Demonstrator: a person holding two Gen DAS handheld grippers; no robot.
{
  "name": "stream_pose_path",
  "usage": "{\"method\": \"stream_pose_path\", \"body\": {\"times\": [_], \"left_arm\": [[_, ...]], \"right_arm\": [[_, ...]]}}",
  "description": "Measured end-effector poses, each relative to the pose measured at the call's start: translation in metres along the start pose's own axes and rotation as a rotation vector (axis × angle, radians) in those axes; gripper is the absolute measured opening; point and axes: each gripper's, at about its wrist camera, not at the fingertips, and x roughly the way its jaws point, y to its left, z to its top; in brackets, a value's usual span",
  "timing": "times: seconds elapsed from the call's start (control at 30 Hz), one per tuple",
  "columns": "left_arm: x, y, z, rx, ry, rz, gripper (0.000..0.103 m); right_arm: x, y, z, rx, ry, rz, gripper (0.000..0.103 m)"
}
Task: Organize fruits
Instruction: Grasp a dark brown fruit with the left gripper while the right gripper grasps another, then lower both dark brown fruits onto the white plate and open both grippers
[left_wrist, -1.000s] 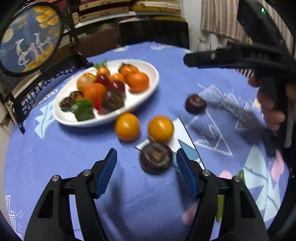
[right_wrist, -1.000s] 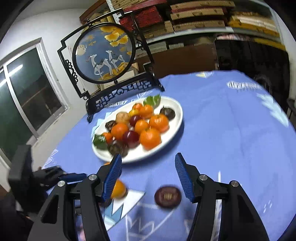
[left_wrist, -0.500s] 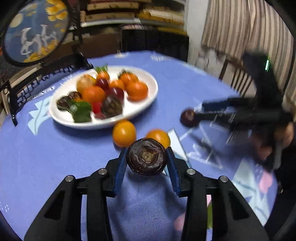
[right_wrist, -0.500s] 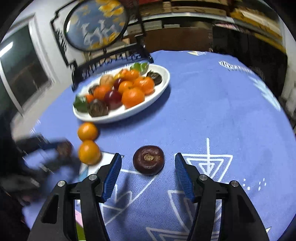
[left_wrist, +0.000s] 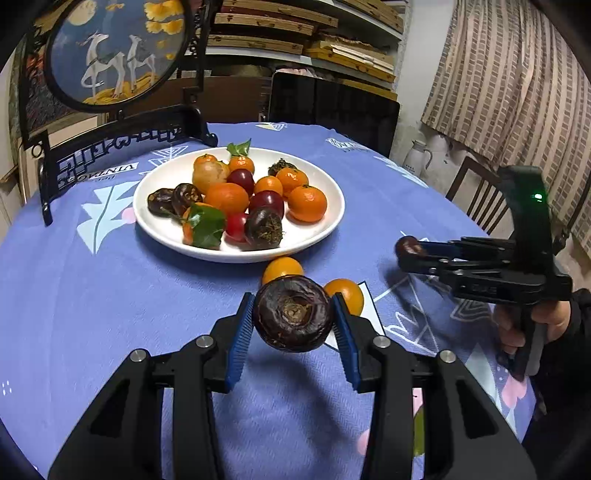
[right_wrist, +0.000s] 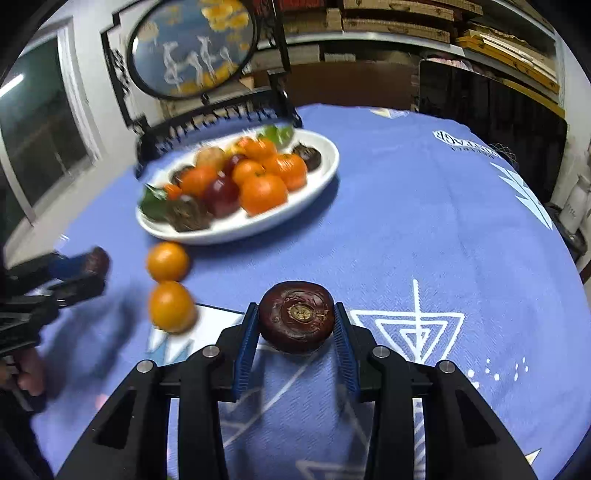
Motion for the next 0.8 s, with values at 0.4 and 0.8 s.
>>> {"method": "stream_pose_path", "body": {"times": [0.4,0.8], "left_arm": [[0.009,0.039,0.071,-0.068,-0.023,0.049,0.041],[0.078,0.074,0.112,-0.112,0.03,0.097,0.056]], "right_arm": [[-0.005,0.014,0.093,0.003,-0.062,0.146,0.04],[0.084,0.023,0.158,0.047,-0.045,0.088,0.052]]}}
